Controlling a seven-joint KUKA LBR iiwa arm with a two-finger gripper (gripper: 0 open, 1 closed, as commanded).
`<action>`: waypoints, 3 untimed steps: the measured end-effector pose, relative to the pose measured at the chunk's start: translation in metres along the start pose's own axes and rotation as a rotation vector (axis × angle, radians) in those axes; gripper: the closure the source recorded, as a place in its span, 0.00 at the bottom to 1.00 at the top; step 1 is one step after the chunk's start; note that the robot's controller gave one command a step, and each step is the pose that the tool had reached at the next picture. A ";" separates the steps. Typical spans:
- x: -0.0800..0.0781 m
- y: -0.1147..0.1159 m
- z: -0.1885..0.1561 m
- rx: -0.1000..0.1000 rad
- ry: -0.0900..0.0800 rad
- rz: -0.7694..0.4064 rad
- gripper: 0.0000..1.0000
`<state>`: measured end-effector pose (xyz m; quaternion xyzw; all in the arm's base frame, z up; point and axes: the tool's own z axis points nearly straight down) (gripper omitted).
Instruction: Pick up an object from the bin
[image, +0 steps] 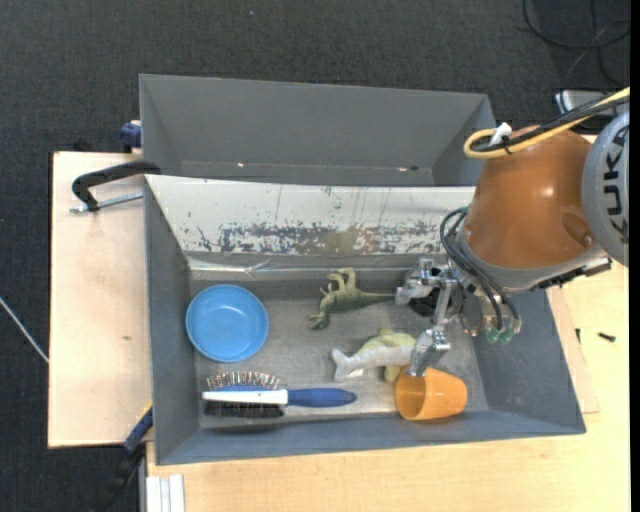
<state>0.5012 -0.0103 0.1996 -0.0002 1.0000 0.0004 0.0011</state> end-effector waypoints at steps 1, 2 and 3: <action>-0.038 -0.025 0.122 0.000 0.008 0.005 0.00; -0.040 -0.025 0.117 0.000 0.001 0.004 1.00; -0.028 -0.027 -0.020 0.001 -0.012 -0.026 1.00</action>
Offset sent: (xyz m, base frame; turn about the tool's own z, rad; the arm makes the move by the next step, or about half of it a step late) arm 0.0392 -0.0252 -0.1186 0.0034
